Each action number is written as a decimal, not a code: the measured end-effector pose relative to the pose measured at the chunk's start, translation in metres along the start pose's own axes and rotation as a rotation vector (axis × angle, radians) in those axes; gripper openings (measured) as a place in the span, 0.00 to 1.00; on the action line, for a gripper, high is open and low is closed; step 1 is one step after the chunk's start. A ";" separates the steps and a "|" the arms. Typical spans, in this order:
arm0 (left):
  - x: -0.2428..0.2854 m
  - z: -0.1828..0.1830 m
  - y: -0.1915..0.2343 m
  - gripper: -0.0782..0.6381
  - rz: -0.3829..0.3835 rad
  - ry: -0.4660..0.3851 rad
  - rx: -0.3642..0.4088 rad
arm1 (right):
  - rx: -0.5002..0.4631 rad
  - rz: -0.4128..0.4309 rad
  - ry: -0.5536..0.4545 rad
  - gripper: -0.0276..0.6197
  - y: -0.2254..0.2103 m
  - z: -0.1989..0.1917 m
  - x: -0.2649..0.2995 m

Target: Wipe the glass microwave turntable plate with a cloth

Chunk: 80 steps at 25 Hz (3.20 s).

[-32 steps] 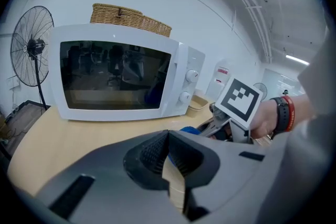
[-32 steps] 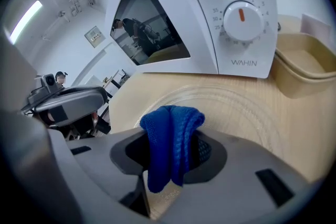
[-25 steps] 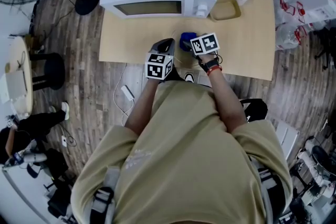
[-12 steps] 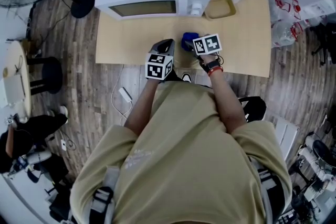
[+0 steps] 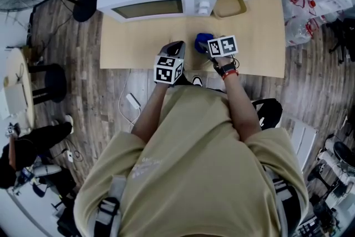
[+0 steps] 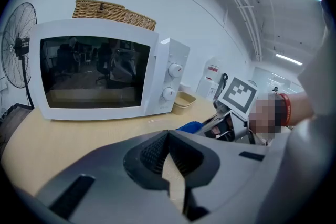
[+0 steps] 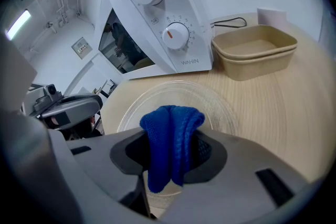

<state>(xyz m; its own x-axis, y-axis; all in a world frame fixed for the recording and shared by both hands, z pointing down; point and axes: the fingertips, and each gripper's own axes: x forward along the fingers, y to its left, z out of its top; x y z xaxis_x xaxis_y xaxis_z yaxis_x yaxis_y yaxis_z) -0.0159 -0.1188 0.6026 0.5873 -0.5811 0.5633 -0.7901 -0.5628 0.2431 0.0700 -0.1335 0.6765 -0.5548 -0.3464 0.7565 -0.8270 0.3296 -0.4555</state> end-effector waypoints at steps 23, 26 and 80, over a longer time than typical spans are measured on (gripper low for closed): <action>0.025 -0.002 -0.038 0.13 -0.075 0.011 0.017 | 0.064 -0.135 -0.052 0.29 -0.052 -0.016 -0.046; 0.023 -0.005 -0.037 0.13 -0.066 0.009 0.008 | 0.053 -0.142 -0.056 0.29 -0.052 -0.016 -0.046; -0.077 -0.057 0.053 0.13 0.247 -0.041 -0.174 | -0.021 0.190 0.199 0.24 0.119 -0.011 0.073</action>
<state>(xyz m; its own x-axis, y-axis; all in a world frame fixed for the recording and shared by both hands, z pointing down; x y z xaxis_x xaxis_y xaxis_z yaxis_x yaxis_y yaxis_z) -0.1130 -0.0699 0.6173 0.3774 -0.7130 0.5910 -0.9260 -0.2942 0.2364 -0.0681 -0.1098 0.6822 -0.6688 -0.0982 0.7369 -0.7068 0.3913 -0.5893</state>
